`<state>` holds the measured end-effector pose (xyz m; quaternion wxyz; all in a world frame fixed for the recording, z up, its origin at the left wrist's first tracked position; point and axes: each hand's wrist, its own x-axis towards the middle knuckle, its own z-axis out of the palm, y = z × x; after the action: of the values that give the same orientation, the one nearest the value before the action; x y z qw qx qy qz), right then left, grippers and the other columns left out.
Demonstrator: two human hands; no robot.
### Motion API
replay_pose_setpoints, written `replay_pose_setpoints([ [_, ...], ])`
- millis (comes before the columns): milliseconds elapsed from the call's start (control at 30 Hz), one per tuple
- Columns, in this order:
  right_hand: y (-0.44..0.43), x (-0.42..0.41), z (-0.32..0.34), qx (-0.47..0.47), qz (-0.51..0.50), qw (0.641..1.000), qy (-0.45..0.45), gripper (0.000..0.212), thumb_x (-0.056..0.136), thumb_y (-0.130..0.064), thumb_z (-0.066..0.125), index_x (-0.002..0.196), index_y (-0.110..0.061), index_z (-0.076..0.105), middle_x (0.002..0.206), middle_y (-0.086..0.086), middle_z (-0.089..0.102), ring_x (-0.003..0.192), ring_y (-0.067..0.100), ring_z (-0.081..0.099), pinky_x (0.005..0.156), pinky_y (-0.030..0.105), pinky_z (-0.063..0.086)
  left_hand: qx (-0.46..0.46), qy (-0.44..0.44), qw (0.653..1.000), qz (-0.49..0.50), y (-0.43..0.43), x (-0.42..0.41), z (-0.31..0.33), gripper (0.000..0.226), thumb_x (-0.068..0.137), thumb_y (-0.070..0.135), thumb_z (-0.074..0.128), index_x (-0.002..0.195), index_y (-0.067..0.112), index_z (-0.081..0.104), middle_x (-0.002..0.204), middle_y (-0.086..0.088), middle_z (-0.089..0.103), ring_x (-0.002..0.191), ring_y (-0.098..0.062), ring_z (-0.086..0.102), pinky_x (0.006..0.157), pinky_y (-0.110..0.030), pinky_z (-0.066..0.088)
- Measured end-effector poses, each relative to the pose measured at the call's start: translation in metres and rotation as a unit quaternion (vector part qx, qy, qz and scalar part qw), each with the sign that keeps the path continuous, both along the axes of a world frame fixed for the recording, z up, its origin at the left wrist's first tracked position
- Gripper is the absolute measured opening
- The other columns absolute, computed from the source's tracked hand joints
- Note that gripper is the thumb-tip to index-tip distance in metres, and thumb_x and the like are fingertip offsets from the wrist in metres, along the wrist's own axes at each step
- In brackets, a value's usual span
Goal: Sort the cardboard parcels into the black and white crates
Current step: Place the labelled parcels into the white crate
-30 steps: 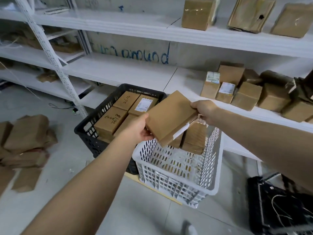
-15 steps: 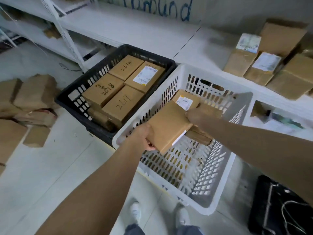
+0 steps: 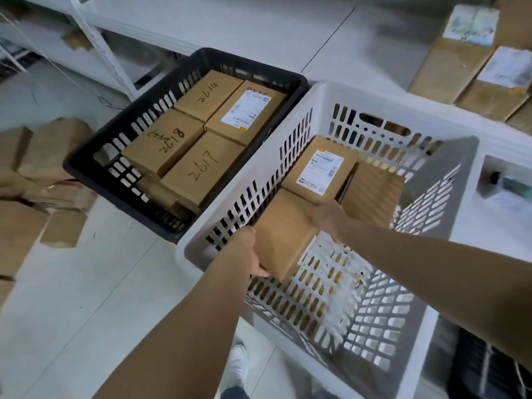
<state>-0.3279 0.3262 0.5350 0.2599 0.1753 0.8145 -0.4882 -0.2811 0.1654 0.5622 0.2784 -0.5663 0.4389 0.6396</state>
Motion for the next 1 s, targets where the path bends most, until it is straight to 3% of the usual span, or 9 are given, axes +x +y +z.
replay_pose_setpoints([
  [133, -0.002, -0.011, -0.007, 0.043, -0.029, 0.999, -0.012, 0.050, 0.095, -0.005, 0.034, 0.144, -0.015, 0.039, 0.147, 0.011, 0.030, 0.126, 0.030, 0.044, 0.092, 0.029, 0.043, 0.019, -0.006, 0.999, 0.034, 0.003, -0.010, -0.017, 0.065, 0.092, 0.022, 0.057, 0.147, 0.017, 0.022, 0.149, -0.016, 0.031, 0.138, -0.043, 0.025, 0.110, -0.066, 0.018],
  [267, -0.004, -0.006, -0.007, 0.043, 0.034, 0.998, -0.022, 0.049, 0.093, 0.001, 0.033, 0.142, -0.003, 0.037, 0.139, 0.019, 0.045, 0.124, 0.035, 0.047, 0.100, 0.041, 0.043, 0.029, -0.016, 0.998, 0.051, -0.001, -0.015, -0.026, 0.070, 0.090, 0.023, 0.060, 0.147, 0.020, 0.020, 0.152, -0.013, 0.028, 0.141, -0.041, 0.020, 0.112, -0.064, 0.013],
  [400, 0.000, -0.005, 0.008, 0.034, 0.032, 0.999, -0.002, 0.050, 0.094, 0.003, 0.032, 0.143, -0.005, 0.036, 0.145, 0.016, 0.040, 0.126, 0.032, 0.046, 0.092, 0.033, 0.045, 0.035, 0.001, 0.999, 0.020, 0.002, -0.010, -0.020, 0.055, 0.090, 0.018, 0.057, 0.139, 0.017, 0.031, 0.144, -0.018, 0.037, 0.137, -0.045, 0.025, 0.110, -0.067, 0.019],
  [533, 0.006, -0.007, 0.047, 0.010, 0.029, 0.999, 0.041, 0.041, 0.095, -0.011, 0.045, 0.136, -0.012, 0.048, 0.141, 0.009, 0.045, 0.099, 0.016, 0.053, 0.071, 0.024, 0.044, 0.001, 0.026, 0.999, -0.037, 0.008, -0.008, 0.004, 0.049, 0.092, 0.021, 0.055, 0.136, 0.010, 0.037, 0.140, -0.019, 0.042, 0.134, -0.042, 0.034, 0.110, -0.062, 0.024],
  [633, 0.012, -0.003, 0.093, -0.002, 0.024, 0.996, 0.089, 0.031, 0.096, -0.023, 0.051, 0.121, -0.007, 0.059, 0.126, 0.011, 0.059, 0.109, 0.024, 0.058, 0.087, 0.025, 0.048, -0.044, 0.132, 0.986, -0.091, 0.013, -0.014, 0.042, 0.031, 0.098, 0.023, 0.043, 0.122, 0.008, 0.052, 0.125, -0.018, 0.054, 0.115, -0.035, 0.052, 0.101, -0.047, 0.041],
  [700, 0.016, 0.002, 0.126, -0.011, 0.037, 0.993, 0.108, 0.033, 0.096, -0.036, 0.051, 0.119, -0.015, 0.061, 0.116, 0.002, 0.061, 0.094, 0.011, 0.059, 0.077, 0.007, 0.049, -0.074, 0.187, 0.973, -0.112, 0.014, -0.023, 0.073, 0.021, 0.098, 0.022, 0.045, 0.086, 0.007, 0.053, 0.084, -0.012, 0.057, 0.074, -0.029, 0.054, 0.064, -0.030, 0.054],
  [767, 0.019, 0.007, 0.157, 0.000, 0.043, 0.990, 0.136, 0.040, 0.093, -0.049, 0.049, 0.122, -0.024, 0.060, 0.121, -0.004, 0.059, 0.102, 0.012, 0.058, 0.087, 0.014, 0.047, -0.073, 0.247, 0.959, -0.120, 0.017, -0.032, 0.112, 0.026, 0.096, 0.025, 0.050, 0.076, 0.009, 0.048, 0.064, -0.003, 0.052, 0.056, -0.018, 0.047, 0.039, -0.017, 0.043],
  [833, 0.019, 0.015, 0.190, -0.006, 0.024, 0.985, 0.173, 0.045, 0.093, -0.051, 0.048, 0.125, -0.022, 0.060, 0.121, -0.004, 0.060, 0.111, 0.014, 0.055, 0.088, 0.021, 0.043, -0.065, 0.319, 0.932, -0.157, 0.024, -0.038, 0.151, 0.023, 0.096, 0.028, 0.050, 0.079, 0.013, 0.052, 0.072, -0.001, 0.057, 0.064, -0.014, 0.054, 0.045, -0.020, 0.043],
  [1000, 0.017, 0.051, 0.270, 0.017, -0.036, 0.953, 0.300, 0.036, 0.095, -0.043, 0.049, 0.114, -0.016, 0.064, 0.103, 0.000, 0.066, 0.093, 0.009, 0.060, 0.065, 0.006, 0.043, -0.044, 0.483, 0.837, -0.254, 0.039, -0.045, 0.236, 0.022, 0.094, 0.034, 0.051, 0.089, 0.016, 0.061, 0.089, -0.002, 0.068, 0.077, -0.012, 0.065, 0.065, -0.023, 0.049],
])
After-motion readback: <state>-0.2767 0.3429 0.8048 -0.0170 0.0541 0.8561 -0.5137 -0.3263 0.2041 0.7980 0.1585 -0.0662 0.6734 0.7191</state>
